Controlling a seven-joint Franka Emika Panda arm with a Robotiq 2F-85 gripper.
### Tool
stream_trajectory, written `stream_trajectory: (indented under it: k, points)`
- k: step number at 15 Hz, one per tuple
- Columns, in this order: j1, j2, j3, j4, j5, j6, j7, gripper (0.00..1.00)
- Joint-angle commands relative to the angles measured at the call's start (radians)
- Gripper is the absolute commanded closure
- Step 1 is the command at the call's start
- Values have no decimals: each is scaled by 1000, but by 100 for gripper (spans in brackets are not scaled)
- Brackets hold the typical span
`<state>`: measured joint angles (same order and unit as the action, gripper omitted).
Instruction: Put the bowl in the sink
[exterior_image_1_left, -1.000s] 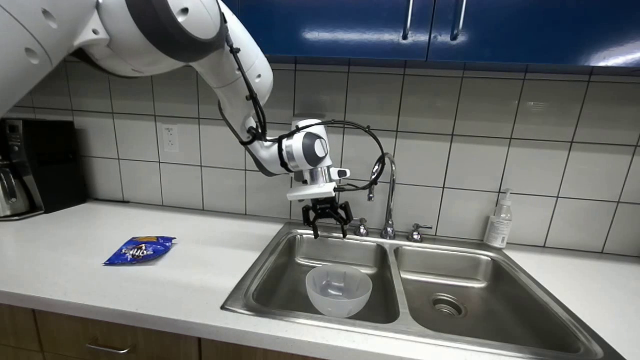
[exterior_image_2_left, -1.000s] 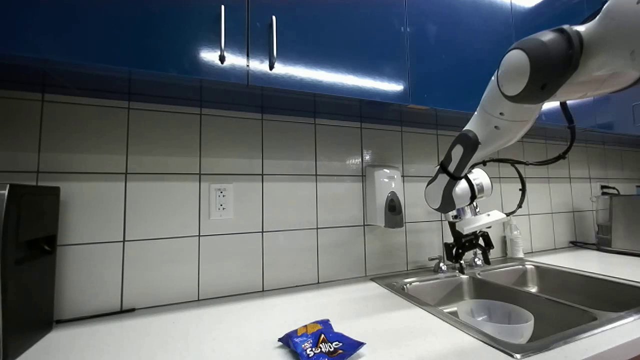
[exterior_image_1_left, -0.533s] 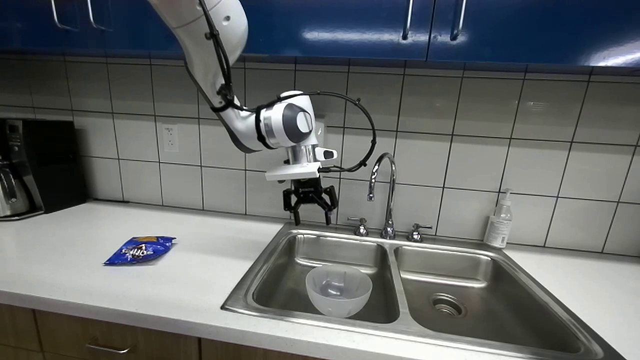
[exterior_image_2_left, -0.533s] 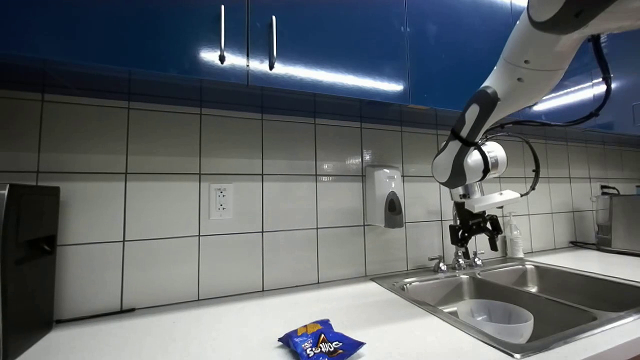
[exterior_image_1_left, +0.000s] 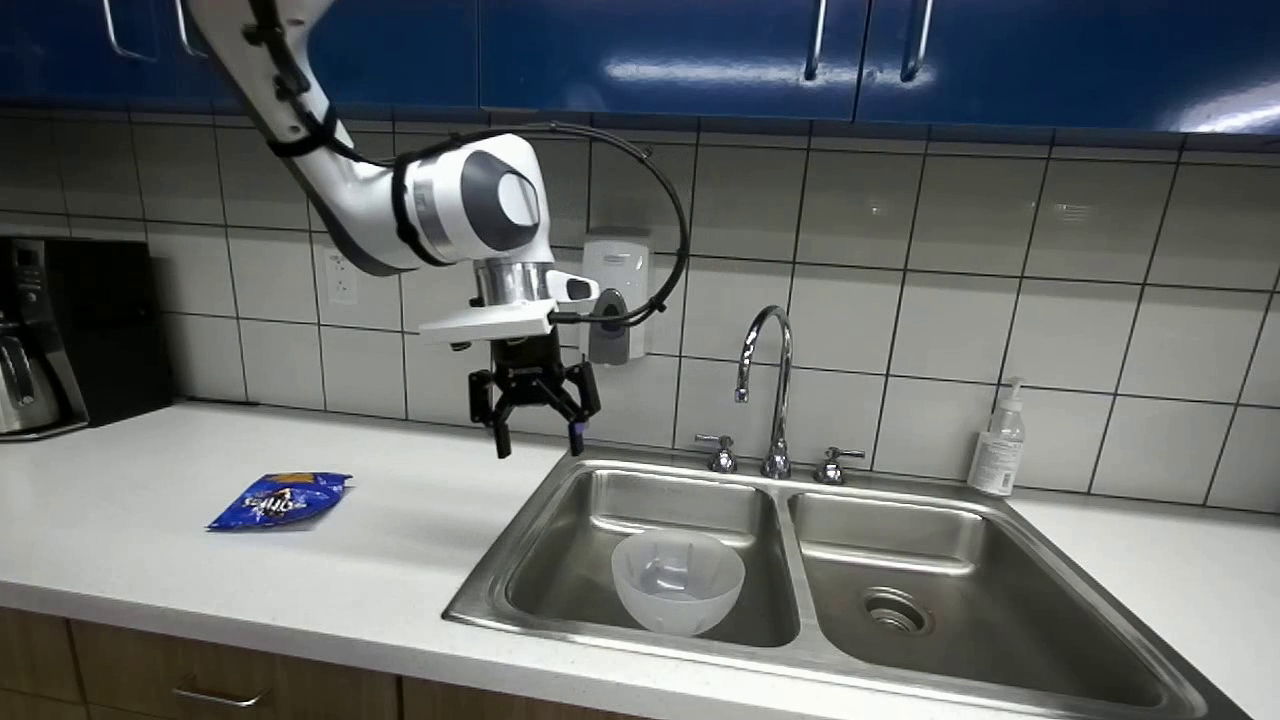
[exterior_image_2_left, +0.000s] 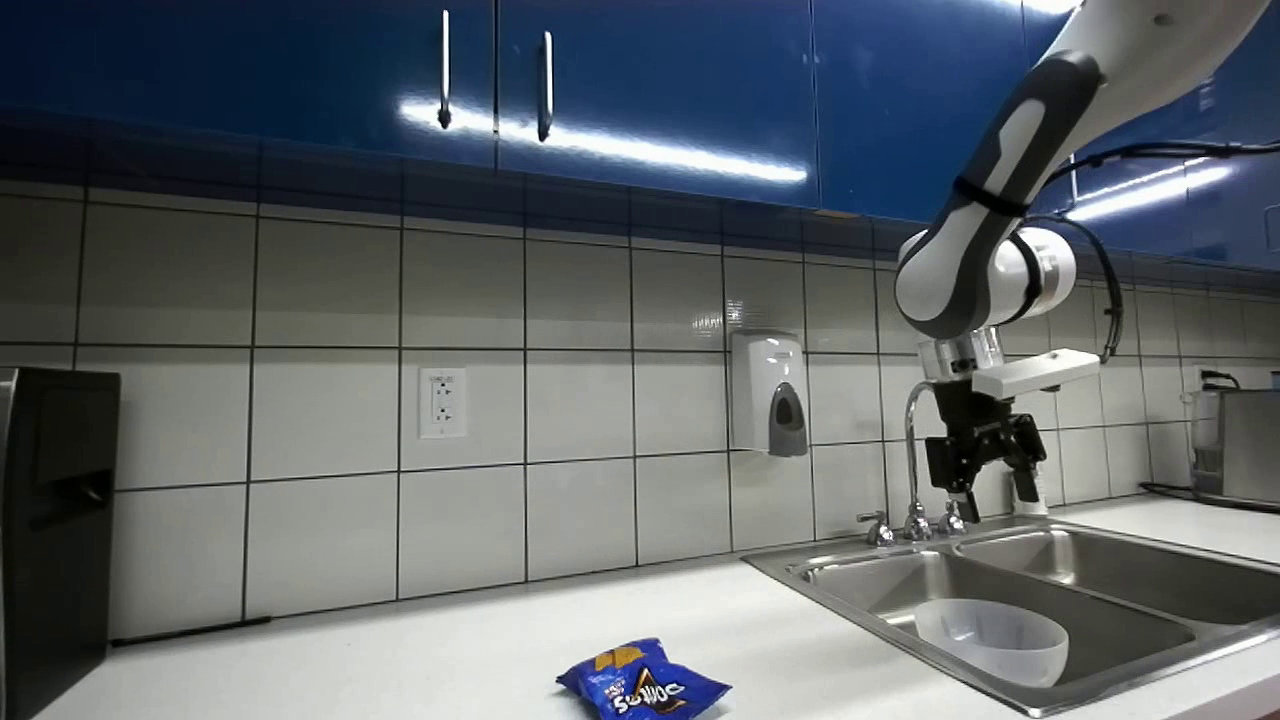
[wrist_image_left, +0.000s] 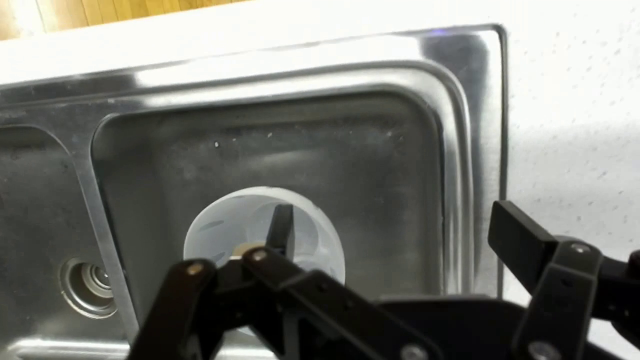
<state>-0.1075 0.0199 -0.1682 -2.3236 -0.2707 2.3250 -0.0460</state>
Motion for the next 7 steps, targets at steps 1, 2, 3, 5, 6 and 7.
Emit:
stream_trajectory:
  k: [1, 2, 3, 5, 6, 7]
  points:
    - [14, -236, 43, -225, -52, -16, 64, 0]
    - [16, -290, 60, -270, -58, -30, 77, 0]
    - [0, -145, 46, -154, -23, -7, 30, 0]
    - [0, -187, 55, -191, -24, -7, 34, 0]
    - [1, -183, 55, -187, -24, -6, 34, 0]
    - [0, -170, 52, -179, -24, -5, 34, 0]
